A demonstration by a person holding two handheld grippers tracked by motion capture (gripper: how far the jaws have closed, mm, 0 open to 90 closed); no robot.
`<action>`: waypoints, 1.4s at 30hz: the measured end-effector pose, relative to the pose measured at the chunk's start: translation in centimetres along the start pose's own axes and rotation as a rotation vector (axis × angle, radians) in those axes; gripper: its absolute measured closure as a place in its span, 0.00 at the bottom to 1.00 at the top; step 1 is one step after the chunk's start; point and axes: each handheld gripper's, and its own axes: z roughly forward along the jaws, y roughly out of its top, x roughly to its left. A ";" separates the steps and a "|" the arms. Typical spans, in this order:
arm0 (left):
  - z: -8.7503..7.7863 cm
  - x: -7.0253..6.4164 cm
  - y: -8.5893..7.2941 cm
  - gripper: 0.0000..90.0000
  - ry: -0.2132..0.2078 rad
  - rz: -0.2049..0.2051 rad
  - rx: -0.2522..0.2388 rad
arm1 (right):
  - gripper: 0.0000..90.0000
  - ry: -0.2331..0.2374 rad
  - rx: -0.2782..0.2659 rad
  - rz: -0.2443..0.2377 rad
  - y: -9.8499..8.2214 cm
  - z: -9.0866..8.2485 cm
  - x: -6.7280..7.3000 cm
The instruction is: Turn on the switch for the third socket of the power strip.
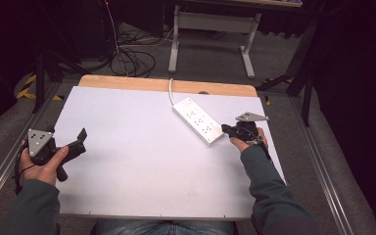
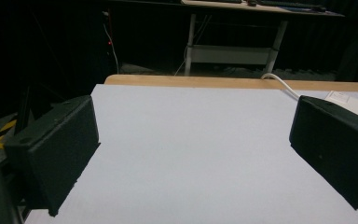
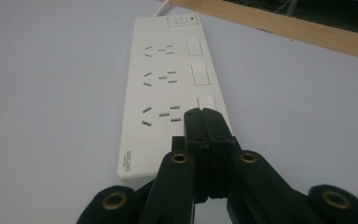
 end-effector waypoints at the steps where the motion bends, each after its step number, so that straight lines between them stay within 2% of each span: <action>1: 0.0 0.0 0.0 0.02 0.000 0.001 0.000 | 1.00 0.000 0.001 0.000 0.0 0.0 0.0; 24: -0.1 0.0 -0.1 0.02 0.000 -0.003 -0.001 | 1.00 0.002 0.006 -0.010 0.6 0.9 0.1; 42: -0.4 0.2 -0.1 0.02 0.005 -0.002 0.004 | 1.00 -0.002 0.004 -0.001 1.1 1.5 -0.2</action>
